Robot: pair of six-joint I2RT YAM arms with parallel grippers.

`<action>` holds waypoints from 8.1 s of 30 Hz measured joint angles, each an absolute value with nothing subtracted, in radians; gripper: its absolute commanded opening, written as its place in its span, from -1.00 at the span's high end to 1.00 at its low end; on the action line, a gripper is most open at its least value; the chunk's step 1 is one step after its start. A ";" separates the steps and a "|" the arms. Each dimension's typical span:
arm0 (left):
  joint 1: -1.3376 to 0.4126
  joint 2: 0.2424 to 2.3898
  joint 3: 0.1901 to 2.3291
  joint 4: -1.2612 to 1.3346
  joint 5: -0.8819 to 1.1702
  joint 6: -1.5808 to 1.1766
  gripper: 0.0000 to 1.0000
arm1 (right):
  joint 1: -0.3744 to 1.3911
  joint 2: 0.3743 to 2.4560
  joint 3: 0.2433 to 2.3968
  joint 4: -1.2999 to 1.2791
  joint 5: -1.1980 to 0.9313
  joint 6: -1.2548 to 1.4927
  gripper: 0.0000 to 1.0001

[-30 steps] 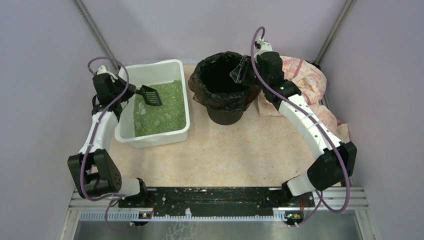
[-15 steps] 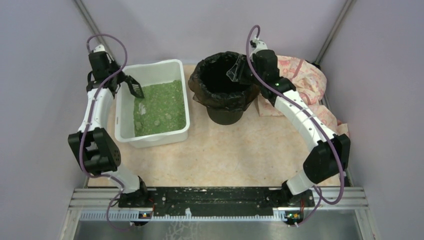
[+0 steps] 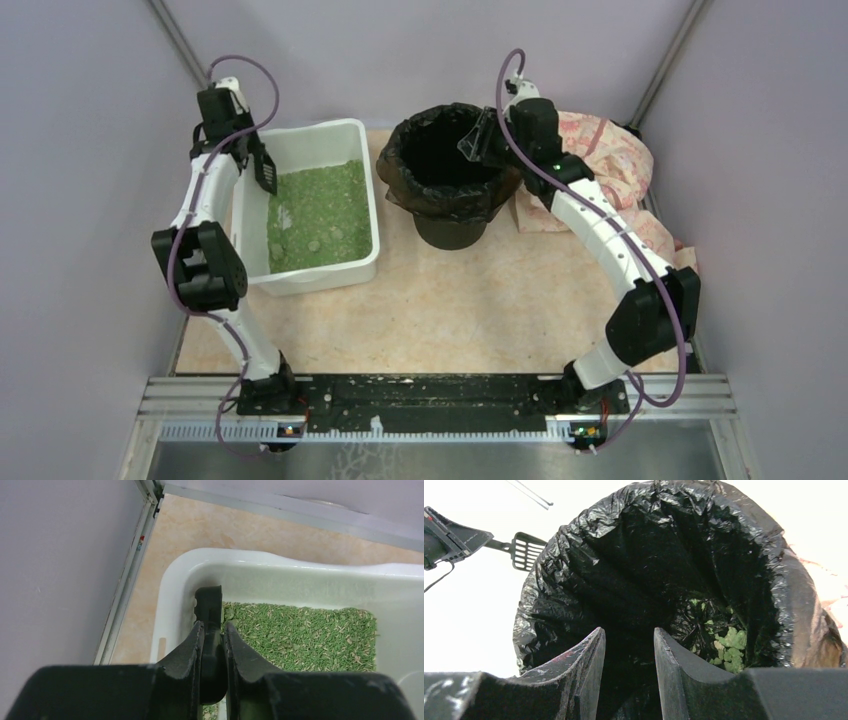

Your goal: Clean the litter box

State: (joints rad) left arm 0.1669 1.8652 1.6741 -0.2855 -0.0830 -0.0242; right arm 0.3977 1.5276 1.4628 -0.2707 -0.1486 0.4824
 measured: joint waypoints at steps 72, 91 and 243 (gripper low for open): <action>0.276 2.015 1.615 -0.197 0.530 -0.284 1.00 | 0.366 1.525 1.482 -0.273 -0.118 0.474 0.17; 0.273 2.014 1.450 -0.038 0.679 -0.502 1.00 | 0.384 1.520 1.505 -0.278 -0.093 0.457 0.17; 0.567 1.553 0.880 0.613 0.900 -1.264 1.00 | 0.400 1.407 1.335 -0.233 -0.164 0.385 0.16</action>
